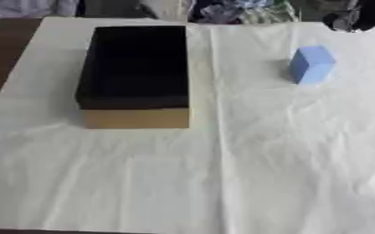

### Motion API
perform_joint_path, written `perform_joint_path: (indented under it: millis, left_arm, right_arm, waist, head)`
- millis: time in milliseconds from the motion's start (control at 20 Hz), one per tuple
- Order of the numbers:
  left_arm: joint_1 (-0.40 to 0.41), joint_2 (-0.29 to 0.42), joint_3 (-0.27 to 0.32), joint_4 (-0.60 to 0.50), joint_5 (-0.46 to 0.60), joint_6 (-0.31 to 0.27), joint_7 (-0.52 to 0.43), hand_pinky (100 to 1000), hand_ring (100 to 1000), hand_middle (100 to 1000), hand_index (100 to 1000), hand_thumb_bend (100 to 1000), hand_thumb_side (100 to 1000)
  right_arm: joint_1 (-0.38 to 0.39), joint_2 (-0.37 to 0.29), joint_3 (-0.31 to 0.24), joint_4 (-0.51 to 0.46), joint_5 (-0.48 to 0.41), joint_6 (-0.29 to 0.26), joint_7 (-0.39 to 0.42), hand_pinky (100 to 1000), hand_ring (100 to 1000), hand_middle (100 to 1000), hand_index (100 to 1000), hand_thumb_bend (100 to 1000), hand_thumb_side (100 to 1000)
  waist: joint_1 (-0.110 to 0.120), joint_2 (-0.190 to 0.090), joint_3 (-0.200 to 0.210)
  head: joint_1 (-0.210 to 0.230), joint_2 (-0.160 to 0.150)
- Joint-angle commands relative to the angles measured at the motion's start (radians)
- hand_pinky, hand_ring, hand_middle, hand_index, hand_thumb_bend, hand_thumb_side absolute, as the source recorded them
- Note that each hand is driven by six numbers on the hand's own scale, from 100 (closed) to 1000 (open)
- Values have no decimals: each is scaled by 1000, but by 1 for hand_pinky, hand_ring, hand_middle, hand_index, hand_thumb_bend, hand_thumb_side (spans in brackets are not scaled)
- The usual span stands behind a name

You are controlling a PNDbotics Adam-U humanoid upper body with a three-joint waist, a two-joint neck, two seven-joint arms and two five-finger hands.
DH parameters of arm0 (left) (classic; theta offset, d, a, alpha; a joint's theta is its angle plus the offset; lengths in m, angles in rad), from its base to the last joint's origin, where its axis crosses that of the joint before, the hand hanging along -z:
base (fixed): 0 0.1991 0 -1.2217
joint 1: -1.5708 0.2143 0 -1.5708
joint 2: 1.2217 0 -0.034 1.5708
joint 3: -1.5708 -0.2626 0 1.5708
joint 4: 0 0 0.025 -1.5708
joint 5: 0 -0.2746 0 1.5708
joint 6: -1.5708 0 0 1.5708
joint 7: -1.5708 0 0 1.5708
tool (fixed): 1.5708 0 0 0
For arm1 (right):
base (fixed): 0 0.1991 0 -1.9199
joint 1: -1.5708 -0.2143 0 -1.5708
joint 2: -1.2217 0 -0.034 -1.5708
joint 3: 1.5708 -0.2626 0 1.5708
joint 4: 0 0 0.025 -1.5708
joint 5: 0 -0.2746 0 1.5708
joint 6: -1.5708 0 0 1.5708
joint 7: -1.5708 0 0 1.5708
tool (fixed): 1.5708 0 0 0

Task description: Pick up objects on the table and place them in the box.

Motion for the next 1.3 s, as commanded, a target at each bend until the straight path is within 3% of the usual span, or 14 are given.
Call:
perform_joint_path:
  millis: [50,400,900,1300]
  left_arm:
    - [-4,18,1,-19,-2,-1,-3,1000,596,696,868,100,672]
    - [-5,19,-2,-19,-1,2,-8,1000,596,695,868,100,671]
    - [-5,18,-3,-19,-2,5,-15,1000,595,695,867,100,660]
    - [-4,14,-3,-19,-5,8,-21,1000,595,694,865,100,657]
  right_arm:
    - [-20,-24,8,23,24,4,38,980,991,946,993,359,151]
    - [-22,-25,62,92,94,-36,40,999,1000,992,1000,475,145]
    - [-48,-10,135,184,166,-99,40,1000,1000,1000,1000,553,100]
    - [-93,30,175,279,191,-126,40,997,1000,1000,1000,502,100]
  waist:
    - [-1,-15,1]
    - [-2,-15,2]
    - [-3,-13,2]
    - [-4,-7,7]
  head:
    - [-3,-11]
    - [-3,-16]
    - [-4,-19]
    - [-7,-23]
